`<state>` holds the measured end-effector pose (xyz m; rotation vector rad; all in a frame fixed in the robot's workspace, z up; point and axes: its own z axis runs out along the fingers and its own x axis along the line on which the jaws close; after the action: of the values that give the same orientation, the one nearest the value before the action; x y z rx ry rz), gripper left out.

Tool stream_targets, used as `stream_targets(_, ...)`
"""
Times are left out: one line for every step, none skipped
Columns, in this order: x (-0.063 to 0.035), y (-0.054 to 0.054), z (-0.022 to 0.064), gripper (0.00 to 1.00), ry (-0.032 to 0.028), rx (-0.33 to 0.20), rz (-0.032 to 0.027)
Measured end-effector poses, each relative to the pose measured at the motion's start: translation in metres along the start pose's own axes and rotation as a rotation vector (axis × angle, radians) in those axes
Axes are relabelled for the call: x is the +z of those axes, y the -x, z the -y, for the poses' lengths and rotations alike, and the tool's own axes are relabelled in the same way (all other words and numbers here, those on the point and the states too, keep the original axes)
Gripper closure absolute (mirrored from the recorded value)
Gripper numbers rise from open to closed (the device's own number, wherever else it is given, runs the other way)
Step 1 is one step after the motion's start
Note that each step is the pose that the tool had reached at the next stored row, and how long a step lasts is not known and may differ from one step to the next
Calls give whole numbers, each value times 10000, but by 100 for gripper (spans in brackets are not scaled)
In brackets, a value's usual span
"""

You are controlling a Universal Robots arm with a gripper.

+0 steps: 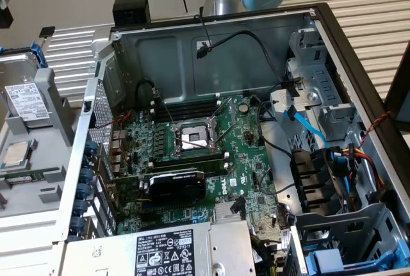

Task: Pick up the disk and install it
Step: 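Reach for the disk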

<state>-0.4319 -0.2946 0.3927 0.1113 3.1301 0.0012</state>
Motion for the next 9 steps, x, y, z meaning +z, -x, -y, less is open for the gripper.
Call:
stream_targets(-1, -26, -26, 89, 0, 1, 0)
stream_targets(-1, -49, -50, 89, 0, 2, 0)
stream_targets(-1, -75, -76, 89, 0, 1, 1)
stream_targets(-1, -101, -95, 89, 0, 1, 1)
stream_targets(-2, -136, -108, 89, 0, 1, 0)
stream_targets(-1, -169, -119, 89, 2, 1, 3)
stream_targets(-2, -189, -140, 89, 0, 1, 1)
stream_targets(-3, -218, -156, 89, 0, 2, 1)
stream_targets(-3, -244, -166, 89, 0, 1, 2)
